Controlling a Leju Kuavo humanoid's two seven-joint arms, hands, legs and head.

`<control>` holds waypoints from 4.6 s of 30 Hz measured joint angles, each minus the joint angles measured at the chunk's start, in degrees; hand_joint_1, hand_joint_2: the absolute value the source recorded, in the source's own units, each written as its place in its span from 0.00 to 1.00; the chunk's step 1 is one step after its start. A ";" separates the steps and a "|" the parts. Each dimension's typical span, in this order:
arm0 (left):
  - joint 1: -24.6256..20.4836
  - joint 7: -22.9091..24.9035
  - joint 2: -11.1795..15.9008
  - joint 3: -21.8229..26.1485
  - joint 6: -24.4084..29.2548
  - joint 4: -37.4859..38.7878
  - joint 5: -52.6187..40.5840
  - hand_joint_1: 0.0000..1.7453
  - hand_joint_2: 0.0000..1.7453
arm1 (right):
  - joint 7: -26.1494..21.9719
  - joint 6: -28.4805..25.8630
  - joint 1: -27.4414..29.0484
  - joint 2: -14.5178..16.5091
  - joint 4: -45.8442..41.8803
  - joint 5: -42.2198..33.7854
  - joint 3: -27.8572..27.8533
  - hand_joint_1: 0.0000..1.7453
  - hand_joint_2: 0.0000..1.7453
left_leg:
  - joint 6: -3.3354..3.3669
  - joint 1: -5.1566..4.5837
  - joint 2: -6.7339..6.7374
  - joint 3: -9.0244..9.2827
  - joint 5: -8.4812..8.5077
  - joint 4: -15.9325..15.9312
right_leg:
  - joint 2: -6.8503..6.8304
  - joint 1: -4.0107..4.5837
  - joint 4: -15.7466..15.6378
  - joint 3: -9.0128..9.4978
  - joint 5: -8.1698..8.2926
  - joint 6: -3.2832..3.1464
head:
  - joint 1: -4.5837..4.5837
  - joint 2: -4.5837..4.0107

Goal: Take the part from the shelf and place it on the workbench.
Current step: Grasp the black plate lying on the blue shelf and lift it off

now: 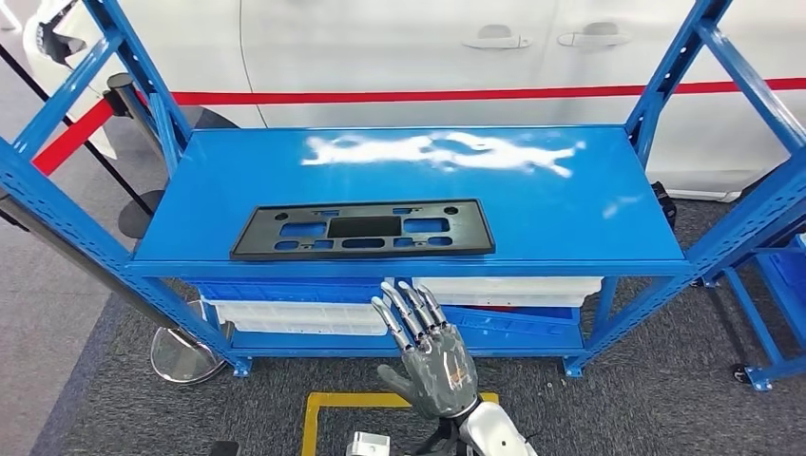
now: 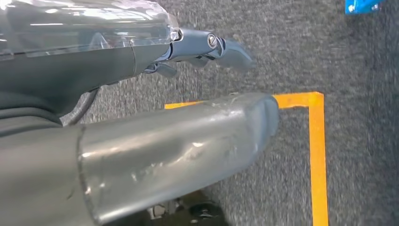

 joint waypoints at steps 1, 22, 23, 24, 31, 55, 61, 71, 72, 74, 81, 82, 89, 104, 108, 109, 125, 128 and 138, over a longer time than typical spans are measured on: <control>0.08 -0.04 0.03 0.00 -0.19 0.00 0.03 0.00 0.00 | -0.39 0.00 0.26 0.20 0.19 -0.42 -0.37 0.00 1.00 | -0.23 0.13 0.01 -1.69 -1.31 3.52 | 0.00 0.01 0.01 -0.01 -0.08 -0.04 | -0.06 0.00; 0.51 -0.45 1.43 0.03 -1.93 0.09 -1.47 0.00 0.00 | -2.87 -0.09 1.29 1.99 3.14 -8.50 -3.79 0.00 1.00 | 2.99 -0.60 -0.47 9.02 2.45 -10.89 | 0.09 0.96 4.55 -5.36 1.96 0.82 | 0.05 0.00; 0.47 -0.43 1.39 0.03 -1.86 0.15 -1.57 0.00 0.00 | -2.71 -0.09 1.26 2.02 3.16 -8.53 -3.79 0.00 1.00 | 2.70 -0.50 -0.43 9.18 2.13 -11.05 | 0.10 1.30 2.53 -4.62 2.40 0.19 | -0.04 0.00; 0.45 -0.40 1.37 0.03 -1.80 0.20 -1.61 0.00 0.00 | -2.61 -0.09 1.27 2.05 3.20 -8.55 -3.80 0.00 1.00 | 2.35 -0.40 -0.35 9.37 2.07 -10.99 | 0.12 1.54 1.77 -4.36 1.98 -0.26 | -0.14 0.00; 0.25 -0.42 1.79 -0.01 -1.52 0.22 -2.08 0.00 0.00 | 2.38 -0.13 0.38 2.13 3.45 -4.48 -3.03 0.00 1.00 | -0.03 0.10 -0.20 4.55 -3.46 0.90 | 0.12 0.62 -0.31 -0.13 0.75 -1.10 | -0.29 0.00; 1.24 -4.39 3.96 -2.31 -4.88 0.22 -5.37 0.00 0.00 | 11.38 3.35 -3.91 1.27 5.46 5.70 0.33 0.00 1.00 | 1.71 -0.14 -0.26 4.06 5.92 -9.75 | 0.12 0.80 1.49 -0.83 -0.60 0.84 | 0.16 0.00; 1.15 -4.39 4.10 -2.44 -5.42 0.22 -6.24 0.00 0.00 | 13.26 5.68 -9.09 2.87 9.61 6.09 1.01 0.00 1.00 | -0.07 0.25 -0.18 0.07 0.61 -0.81 | 0.02 0.21 -0.22 -0.18 0.47 -0.30 | -0.12 0.00; 1.17 -4.20 4.32 -2.44 -6.52 0.22 -6.62 0.00 0.00 | 14.59 6.54 -15.30 5.63 17.11 5.44 1.07 0.00 1.00 | 0.64 0.53 -0.41 3.80 6.07 -9.52 | 0.24 0.40 1.31 -0.66 -0.33 1.47 | -0.17 0.00; 1.21 -4.19 4.31 -2.44 -6.52 0.22 -6.69 0.00 0.00 | 14.61 6.53 -15.48 5.75 17.41 5.43 1.07 0.00 1.00 | 1.05 0.57 -0.38 3.80 6.22 -9.67 | 0.23 0.31 1.37 -0.68 -0.41 1.77 | -0.18 0.00; 1.20 -4.19 4.31 -2.44 -6.53 0.22 -6.75 0.00 0.00 | 14.62 6.51 -15.88 5.88 17.88 5.42 1.07 0.00 1.00 | 1.87 0.74 -0.30 3.84 6.52 -10.02 | 0.20 0.16 3.52 -1.66 -1.98 2.33 | -0.01 0.00; 1.16 -4.11 4.28 -2.45 -6.55 0.22 -6.91 0.00 0.00 | 15.45 8.03 -17.56 5.98 21.29 5.91 1.07 0.00 1.00 | 2.26 0.69 -0.34 3.91 6.45 -10.12 | 0.16 -0.17 12.05 -6.47 -3.38 2.59 | 0.35 0.00; 1.16 -4.08 4.23 -2.45 -6.54 0.22 -6.93 0.00 0.00 | 15.74 8.24 -18.12 6.01 22.03 6.09 1.07 0.00 1.00 | 2.13 0.70 -0.38 4.00 6.36 -10.12 | 0.16 -0.11 7.94 -4.52 -1.55 2.25 | 0.37 0.00; 1.02 -3.45 3.97 -2.44 -5.81 0.22 -7.20 0.00 0.00 | 17.17 8.81 -21.43 6.41 27.58 6.31 1.07 1.00 1.00 | -0.14 0.63 -0.30 3.58 5.03 -8.96 | 0.27 0.21 0.35 -1.18 0.66 0.36 | 0.32 0.00; 1.00 -2.49 3.79 -2.44 -4.74 0.22 -7.60 0.00 0.00 | 18.05 9.28 -24.00 6.16 33.01 6.37 0.11 1.00 1.00 | 1.76 0.43 -0.20 3.22 7.36 -10.47 | 0.45 0.64 2.01 -0.87 -1.35 1.68 | 0.04 0.00; 0.91 -2.48 3.69 -2.43 -4.57 0.22 -7.61 0.00 0.00 | 18.00 9.05 -23.85 5.60 33.17 6.25 -0.46 1.00 1.00 | 2.45 0.57 -0.06 3.18 7.54 -10.77 | 0.39 0.17 15.02 -7.25 -7.70 2.77 | 0.41 0.00; 0.93 -2.51 3.64 -2.42 -4.55 0.22 -7.63 0.00 0.00 | 17.98 8.93 -23.72 5.42 33.17 6.25 -0.50 1.00 1.00 | 2.45 0.57 -0.08 3.21 7.52 -10.76 | 0.38 0.06 17.01 -8.34 -7.93 2.89 | 0.41 0.00; 1.19 -2.75 2.70 -2.37 -4.40 0.22 -7.40 0.00 0.00 | 14.79 8.66 -20.97 4.66 29.08 2.00 -1.52 1.00 1.00 | -0.70 0.57 -0.21 -3.34 -0.29 5.45 | 0.19 0.31 -0.06 -0.28 0.42 -0.41 | -0.08 -0.01; 1.32 -2.52 2.63 -2.14 -4.15 0.22 -6.66 0.00 0.00 | 10.09 9.31 -17.61 4.63 21.12 -6.46 -1.64 1.00 1.00 | -0.48 0.55 -0.12 1.45 4.98 -4.38 | 0.49 0.44 0.48 -0.01 -0.15 -0.12 | -0.09 0.00; 1.28 -2.27 1.96 -1.49 -3.62 0.22 -5.66 0.00 0.00 | 4.62 10.10 -10.81 4.12 4.69 -19.17 -0.98 1.00 1.00 | 2.60 0.46 -0.23 3.49 6.80 -10.29 | 0.47 0.26 13.40 -6.19 -7.42 2.54 | 0.31 -0.01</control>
